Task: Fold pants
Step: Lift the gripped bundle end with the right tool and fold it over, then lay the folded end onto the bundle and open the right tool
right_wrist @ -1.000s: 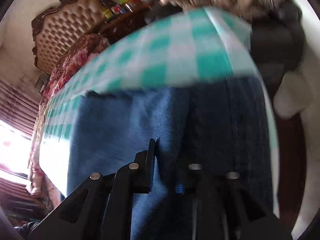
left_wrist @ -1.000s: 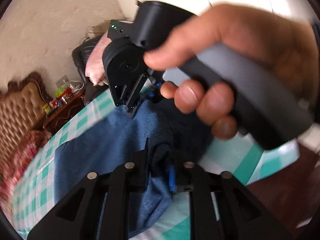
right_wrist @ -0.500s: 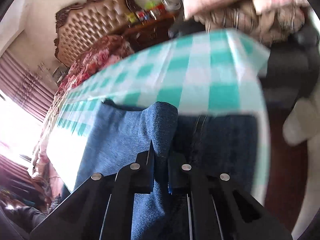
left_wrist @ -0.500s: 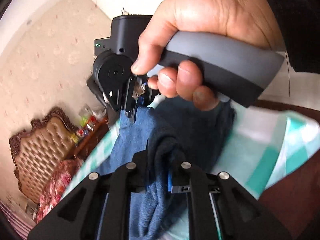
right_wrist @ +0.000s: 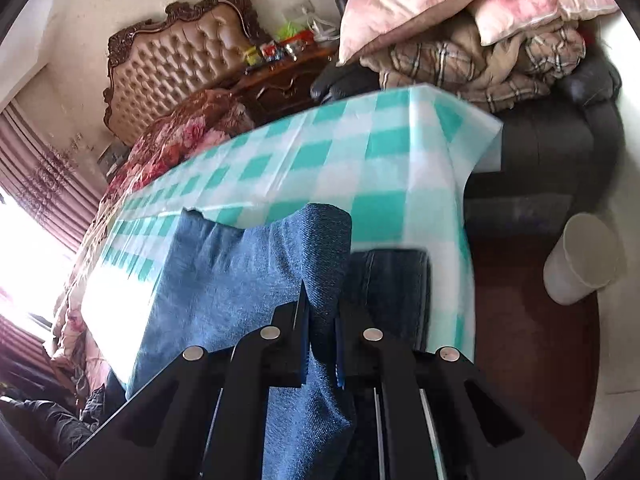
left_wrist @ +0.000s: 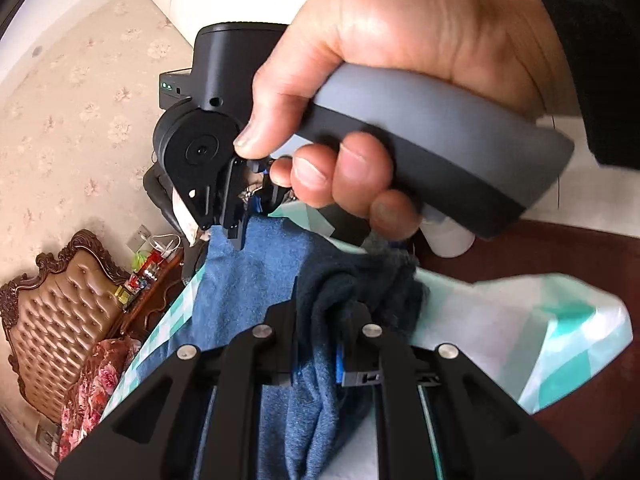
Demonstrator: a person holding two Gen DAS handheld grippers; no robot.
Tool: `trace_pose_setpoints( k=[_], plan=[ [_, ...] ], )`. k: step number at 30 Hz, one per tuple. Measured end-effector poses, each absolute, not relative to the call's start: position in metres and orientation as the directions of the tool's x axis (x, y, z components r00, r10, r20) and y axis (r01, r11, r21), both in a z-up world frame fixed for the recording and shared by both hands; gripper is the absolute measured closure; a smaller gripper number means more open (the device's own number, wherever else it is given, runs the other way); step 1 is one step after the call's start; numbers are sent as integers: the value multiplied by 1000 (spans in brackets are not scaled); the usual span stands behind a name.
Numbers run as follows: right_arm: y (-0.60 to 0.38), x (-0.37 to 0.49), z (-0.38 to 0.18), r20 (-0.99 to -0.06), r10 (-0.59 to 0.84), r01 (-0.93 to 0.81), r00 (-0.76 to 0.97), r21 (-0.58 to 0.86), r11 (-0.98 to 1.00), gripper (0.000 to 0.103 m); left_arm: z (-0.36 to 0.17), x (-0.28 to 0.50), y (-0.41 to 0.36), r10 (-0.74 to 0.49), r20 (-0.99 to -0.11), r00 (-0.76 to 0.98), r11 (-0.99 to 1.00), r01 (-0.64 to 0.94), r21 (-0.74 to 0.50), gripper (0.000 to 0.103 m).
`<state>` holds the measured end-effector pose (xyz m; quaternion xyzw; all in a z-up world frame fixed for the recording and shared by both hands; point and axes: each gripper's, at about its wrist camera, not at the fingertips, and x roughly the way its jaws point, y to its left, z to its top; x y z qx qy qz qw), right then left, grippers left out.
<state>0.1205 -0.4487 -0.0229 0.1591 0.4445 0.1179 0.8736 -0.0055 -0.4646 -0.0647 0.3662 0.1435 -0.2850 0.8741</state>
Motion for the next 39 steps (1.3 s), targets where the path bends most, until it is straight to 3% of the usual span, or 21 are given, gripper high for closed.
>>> trace_pose_setpoints(
  k=[3,4,6,7,8,13,15,16,19,21,22,25,27,32,35,39],
  plan=[
    [-456,129,-57,-797,281,-5,535,330,944,90,-83,16,-471,-399,-554,731,541,676,501,79],
    [-460,130,-66,-801,273,16,533,331,943,80,-87,20,-468,-400,-546,736,540,670,509,76],
    [-469,121,-64,-768,275,47,579,369,928,71,-79,20,-453,-445,-532,721,551,688,472,60],
    [-474,112,-54,-749,227,86,623,354,931,69,-67,19,-437,-501,-537,678,547,730,411,41],
    [-479,101,-44,-727,180,121,662,342,932,69,-58,20,-421,-539,-533,653,542,753,374,37],
    [-466,39,-21,-692,58,207,719,293,933,69,-6,78,-338,-591,-493,639,669,729,143,38],
    [-445,22,-27,-718,-57,277,694,193,941,70,5,122,-331,-581,-500,642,714,697,65,50],
    [-439,18,-33,-727,-103,310,679,157,938,70,8,143,-339,-600,-513,614,703,711,27,63],
    [-420,14,-59,-760,-156,356,631,106,928,70,2,193,-375,-693,-594,408,576,809,-117,69],
    [-421,15,-76,-781,-167,387,602,103,916,74,-25,228,-418,-653,-699,292,537,829,-157,69],
    [-423,14,-80,-777,-154,397,610,132,908,76,-40,245,-427,-591,-738,327,587,801,-116,85],
    [-419,17,-80,-781,-178,397,599,96,913,77,-37,239,-431,-554,-728,403,652,754,-80,74],
    [-418,19,-81,-783,-189,401,592,83,912,77,-32,238,-418,-514,-720,466,717,694,-62,77],
    [-410,19,-80,-773,-236,398,588,22,917,77,-16,195,-376,-589,-690,422,665,737,-117,72],
    [-405,13,-70,-765,-265,415,587,4,910,77,-42,199,-369,-475,-745,468,744,666,-55,68],
    [-386,-2,-50,-728,-313,425,610,-33,904,75,-39,199,-332,-479,-728,490,808,570,-149,64]
  ],
)
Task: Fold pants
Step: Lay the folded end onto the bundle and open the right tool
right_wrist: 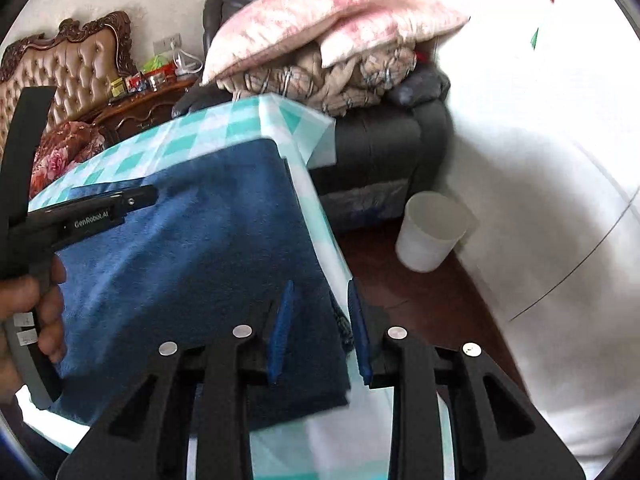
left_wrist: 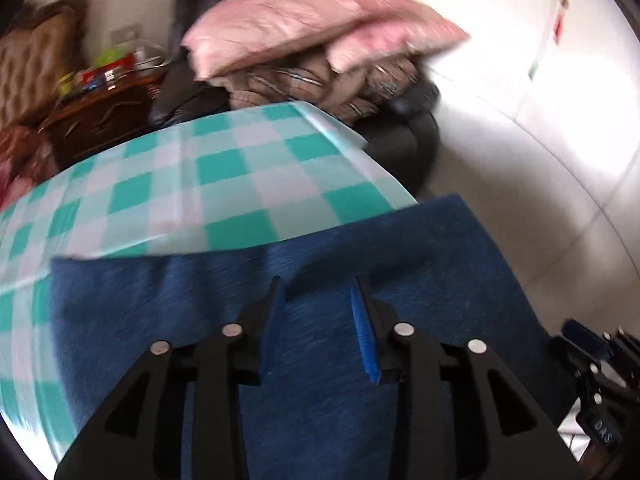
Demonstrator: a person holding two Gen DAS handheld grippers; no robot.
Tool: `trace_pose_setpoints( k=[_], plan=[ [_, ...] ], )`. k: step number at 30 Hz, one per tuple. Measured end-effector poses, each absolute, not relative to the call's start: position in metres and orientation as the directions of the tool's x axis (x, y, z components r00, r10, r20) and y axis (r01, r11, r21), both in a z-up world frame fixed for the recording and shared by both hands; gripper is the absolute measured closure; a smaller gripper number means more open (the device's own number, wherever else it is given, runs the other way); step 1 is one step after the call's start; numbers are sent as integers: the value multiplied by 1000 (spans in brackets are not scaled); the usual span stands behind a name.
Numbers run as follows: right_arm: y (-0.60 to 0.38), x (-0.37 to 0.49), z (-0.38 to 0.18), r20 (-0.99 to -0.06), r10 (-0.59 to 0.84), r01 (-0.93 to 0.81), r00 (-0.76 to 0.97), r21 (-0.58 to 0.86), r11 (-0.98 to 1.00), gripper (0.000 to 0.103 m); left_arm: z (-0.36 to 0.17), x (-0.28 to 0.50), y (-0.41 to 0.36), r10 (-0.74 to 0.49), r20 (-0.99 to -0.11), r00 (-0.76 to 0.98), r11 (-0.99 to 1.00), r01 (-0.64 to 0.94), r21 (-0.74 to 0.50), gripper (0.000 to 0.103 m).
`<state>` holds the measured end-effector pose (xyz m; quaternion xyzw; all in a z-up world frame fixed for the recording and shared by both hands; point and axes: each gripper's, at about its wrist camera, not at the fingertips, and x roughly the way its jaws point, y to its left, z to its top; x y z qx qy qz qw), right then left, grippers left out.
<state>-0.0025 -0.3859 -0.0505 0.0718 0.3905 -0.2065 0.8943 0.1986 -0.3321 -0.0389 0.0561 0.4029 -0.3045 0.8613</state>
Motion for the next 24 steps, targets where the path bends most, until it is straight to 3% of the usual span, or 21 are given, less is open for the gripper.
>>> trace_pose_setpoints(
  k=[2,10,16,24],
  plan=[
    [-378,-6,-49,-727,-312,419,612,-37,907,75,-35,189,-321,-493,-714,497,806,570,-161,59],
    [-371,-9,-65,-746,-348,420,568,-101,902,73,-43,141,-280,-481,-731,484,805,575,-149,57],
    [-372,-12,-71,-747,-370,440,552,-116,890,64,-49,132,-262,-465,-746,477,815,560,-150,56],
    [-372,-12,-75,-745,-392,455,540,-133,880,56,-25,151,-301,-492,-725,481,787,603,-134,34]
  ],
)
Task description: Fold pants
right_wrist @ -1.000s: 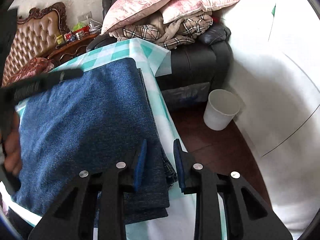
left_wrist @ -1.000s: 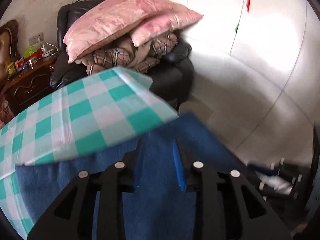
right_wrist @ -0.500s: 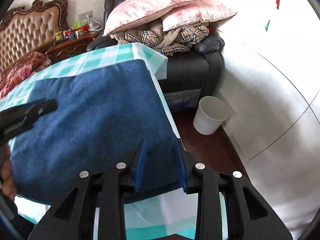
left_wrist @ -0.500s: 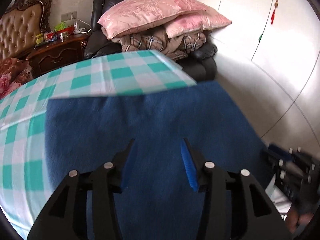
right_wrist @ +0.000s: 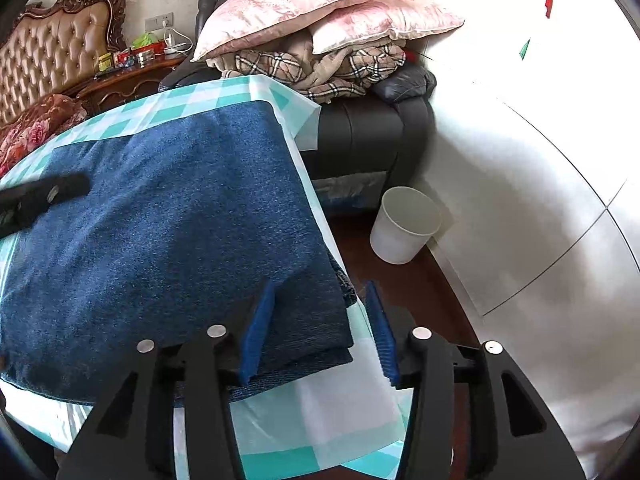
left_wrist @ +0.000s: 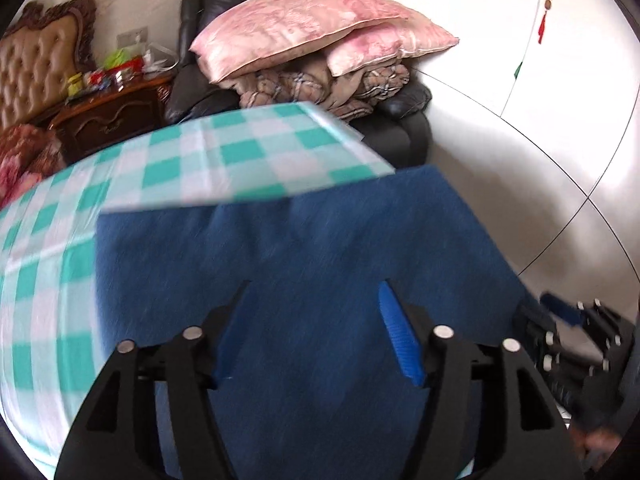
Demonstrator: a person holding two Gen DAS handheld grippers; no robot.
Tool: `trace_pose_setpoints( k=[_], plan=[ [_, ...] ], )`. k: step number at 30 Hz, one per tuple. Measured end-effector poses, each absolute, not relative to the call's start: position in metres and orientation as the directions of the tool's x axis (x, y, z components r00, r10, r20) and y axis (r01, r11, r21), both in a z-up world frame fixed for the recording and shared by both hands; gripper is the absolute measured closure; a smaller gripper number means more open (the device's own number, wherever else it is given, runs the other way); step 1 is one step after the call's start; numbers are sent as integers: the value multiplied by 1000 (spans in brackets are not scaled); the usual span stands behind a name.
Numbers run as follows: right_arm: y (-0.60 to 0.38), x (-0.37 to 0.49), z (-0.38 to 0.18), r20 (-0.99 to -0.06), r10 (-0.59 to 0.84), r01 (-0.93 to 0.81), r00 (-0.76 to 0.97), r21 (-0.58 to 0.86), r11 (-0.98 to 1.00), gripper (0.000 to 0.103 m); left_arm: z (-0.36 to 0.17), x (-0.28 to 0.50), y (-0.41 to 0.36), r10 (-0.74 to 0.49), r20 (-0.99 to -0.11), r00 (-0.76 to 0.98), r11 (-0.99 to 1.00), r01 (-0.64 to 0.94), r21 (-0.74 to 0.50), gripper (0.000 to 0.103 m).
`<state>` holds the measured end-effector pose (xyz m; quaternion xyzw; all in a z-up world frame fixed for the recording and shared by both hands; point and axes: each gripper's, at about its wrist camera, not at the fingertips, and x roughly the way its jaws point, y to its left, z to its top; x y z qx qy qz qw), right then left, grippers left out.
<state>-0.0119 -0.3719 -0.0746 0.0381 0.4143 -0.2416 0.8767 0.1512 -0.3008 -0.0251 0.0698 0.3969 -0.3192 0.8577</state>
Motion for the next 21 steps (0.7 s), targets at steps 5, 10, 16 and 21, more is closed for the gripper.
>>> trace_pose_setpoints(
  k=[5,10,16,21],
  plan=[
    [-374,-13,-74,-749,-397,463,530,-136,876,51,-40,188,-348,-429,-787,443,788,610,-87,22],
    [-370,-16,-71,-754,-404,462,518,-150,874,51,-34,206,-349,-313,-785,535,847,531,24,8],
    [-349,-43,-46,-731,-436,483,524,-167,860,47,13,124,-279,-352,-710,610,851,524,28,2],
    [-321,-82,-24,-714,-453,505,534,-160,848,32,20,57,-211,-394,-743,542,867,486,-105,2]
  ],
)
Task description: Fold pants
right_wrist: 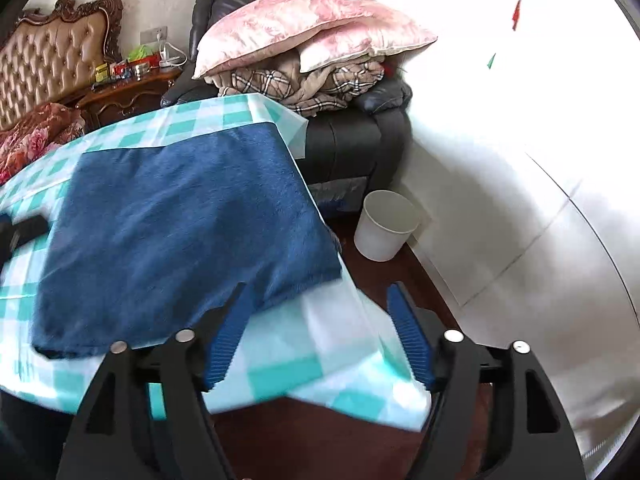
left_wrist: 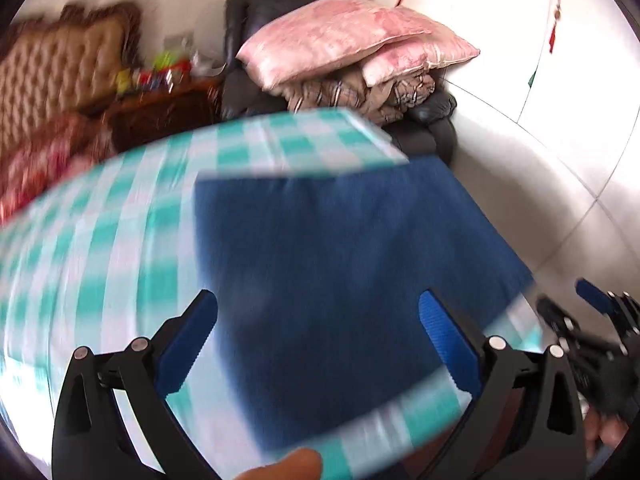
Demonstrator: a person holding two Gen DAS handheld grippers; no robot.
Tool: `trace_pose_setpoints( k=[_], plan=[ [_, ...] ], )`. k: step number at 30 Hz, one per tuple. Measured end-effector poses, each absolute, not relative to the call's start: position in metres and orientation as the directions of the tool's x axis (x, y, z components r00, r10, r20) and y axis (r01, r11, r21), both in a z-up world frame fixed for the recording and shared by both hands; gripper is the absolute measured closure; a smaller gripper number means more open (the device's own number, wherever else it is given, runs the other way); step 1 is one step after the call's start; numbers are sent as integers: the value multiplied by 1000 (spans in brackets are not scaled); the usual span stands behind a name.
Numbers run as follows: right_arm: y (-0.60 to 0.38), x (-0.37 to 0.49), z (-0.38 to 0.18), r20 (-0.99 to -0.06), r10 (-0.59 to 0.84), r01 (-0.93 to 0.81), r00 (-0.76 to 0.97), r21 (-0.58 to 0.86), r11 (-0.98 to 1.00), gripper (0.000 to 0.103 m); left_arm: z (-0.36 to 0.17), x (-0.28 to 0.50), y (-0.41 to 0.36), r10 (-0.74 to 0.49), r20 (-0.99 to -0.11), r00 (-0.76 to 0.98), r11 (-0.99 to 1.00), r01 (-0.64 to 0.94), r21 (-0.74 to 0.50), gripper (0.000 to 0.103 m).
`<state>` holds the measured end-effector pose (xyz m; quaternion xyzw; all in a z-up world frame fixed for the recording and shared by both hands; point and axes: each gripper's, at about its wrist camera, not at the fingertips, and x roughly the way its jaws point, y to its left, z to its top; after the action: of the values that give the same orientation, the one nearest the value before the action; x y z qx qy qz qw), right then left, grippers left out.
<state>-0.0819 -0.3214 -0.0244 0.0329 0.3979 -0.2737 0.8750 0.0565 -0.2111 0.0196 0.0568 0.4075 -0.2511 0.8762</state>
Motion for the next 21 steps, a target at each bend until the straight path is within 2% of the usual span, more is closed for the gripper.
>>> trace_pose_setpoints(
  k=[8,21],
  plan=[
    [-277,-122,-3,-693,-461,512,554,-153,845,28,35,-13,-159,-383,-718,582,880,465,-92,2],
    [-271,-121,10,-680,-468,501,564,-168,849,28,45,-19,-154,-403,-698,592,876,471,-106,2]
  ],
)
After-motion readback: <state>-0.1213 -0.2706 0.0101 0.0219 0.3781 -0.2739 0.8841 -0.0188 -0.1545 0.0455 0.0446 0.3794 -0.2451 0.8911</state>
